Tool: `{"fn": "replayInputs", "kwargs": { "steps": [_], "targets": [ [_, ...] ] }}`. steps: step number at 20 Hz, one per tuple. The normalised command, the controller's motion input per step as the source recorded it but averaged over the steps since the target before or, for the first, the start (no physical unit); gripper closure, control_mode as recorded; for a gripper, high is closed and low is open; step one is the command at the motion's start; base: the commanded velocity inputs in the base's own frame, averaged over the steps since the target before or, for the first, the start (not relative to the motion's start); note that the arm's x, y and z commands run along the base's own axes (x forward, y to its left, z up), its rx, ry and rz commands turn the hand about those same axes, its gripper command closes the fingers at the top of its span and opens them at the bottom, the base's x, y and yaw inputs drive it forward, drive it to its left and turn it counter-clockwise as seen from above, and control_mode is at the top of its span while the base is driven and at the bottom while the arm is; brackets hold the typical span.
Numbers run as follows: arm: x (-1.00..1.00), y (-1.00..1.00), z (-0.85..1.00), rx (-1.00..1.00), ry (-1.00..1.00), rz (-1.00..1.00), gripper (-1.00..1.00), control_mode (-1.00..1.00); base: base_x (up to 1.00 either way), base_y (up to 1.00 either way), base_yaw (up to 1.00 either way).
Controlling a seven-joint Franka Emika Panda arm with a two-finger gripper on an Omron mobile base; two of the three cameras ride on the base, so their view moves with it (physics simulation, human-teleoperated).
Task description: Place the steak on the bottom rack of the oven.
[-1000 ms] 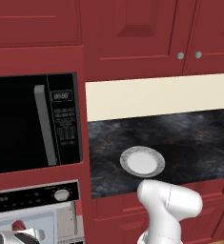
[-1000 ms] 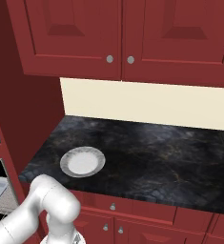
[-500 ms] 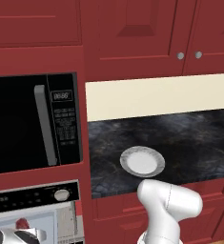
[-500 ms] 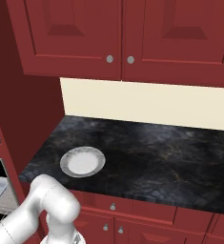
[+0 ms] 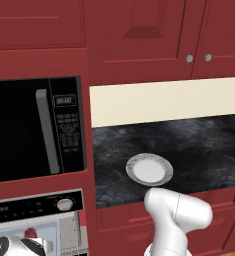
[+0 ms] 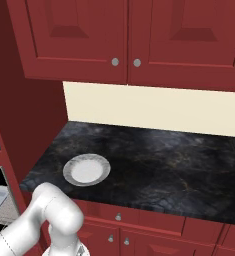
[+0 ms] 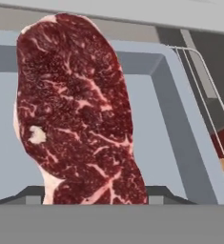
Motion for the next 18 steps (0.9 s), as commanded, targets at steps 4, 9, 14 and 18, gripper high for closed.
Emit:
{"fn": "replayInputs", "kwargs": {
  "steps": [4,9,14,18],
  "targets": [
    [0.04,0.0,-0.22,0.0,0.0,-0.01,1.0,-1.0,0.0,0.0,0.0],
    [0.04,0.0,-0.07,0.0,0.0,0.0,-1.0,-1.0,0.0,0.0,0.0],
    [0.0,0.0,0.0,0.0,0.0,0.0,-1.0,-1.0,0.0,0.0,0.0],
    [0.0,0.07,0.0,0.0,0.0,0.0,-1.0,-1.0,0.0,0.0,0.0]
  ]
}}
